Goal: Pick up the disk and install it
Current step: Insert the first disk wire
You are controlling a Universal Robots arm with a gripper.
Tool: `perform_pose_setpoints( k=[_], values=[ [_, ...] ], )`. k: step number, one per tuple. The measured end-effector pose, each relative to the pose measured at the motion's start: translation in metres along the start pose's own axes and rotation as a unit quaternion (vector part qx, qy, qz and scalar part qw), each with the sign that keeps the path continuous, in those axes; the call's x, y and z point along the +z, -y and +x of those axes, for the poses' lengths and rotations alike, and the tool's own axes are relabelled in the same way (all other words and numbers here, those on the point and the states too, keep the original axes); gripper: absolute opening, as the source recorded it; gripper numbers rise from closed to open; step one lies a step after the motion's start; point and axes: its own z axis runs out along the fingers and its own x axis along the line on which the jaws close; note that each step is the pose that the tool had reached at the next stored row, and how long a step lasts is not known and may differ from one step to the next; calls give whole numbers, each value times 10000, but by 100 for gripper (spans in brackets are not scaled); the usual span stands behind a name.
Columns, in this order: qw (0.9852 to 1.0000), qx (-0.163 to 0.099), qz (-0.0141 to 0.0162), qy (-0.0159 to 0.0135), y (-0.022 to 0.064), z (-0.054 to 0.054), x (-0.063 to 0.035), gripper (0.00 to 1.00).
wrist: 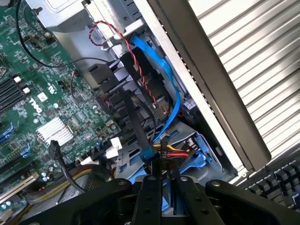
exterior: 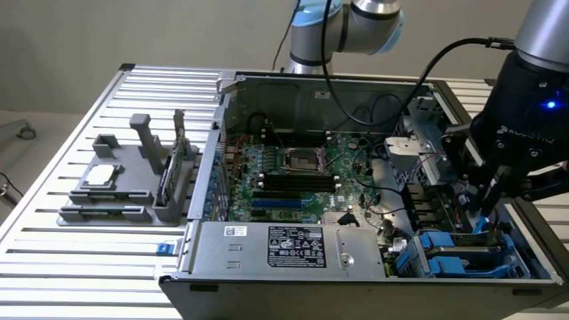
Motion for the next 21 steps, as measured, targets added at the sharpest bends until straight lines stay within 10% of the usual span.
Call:
perform_pose_setpoints(
  k=[21],
  values=[
    [9993, 366, 59, -16, 26, -11, 61, 31]
  ],
)
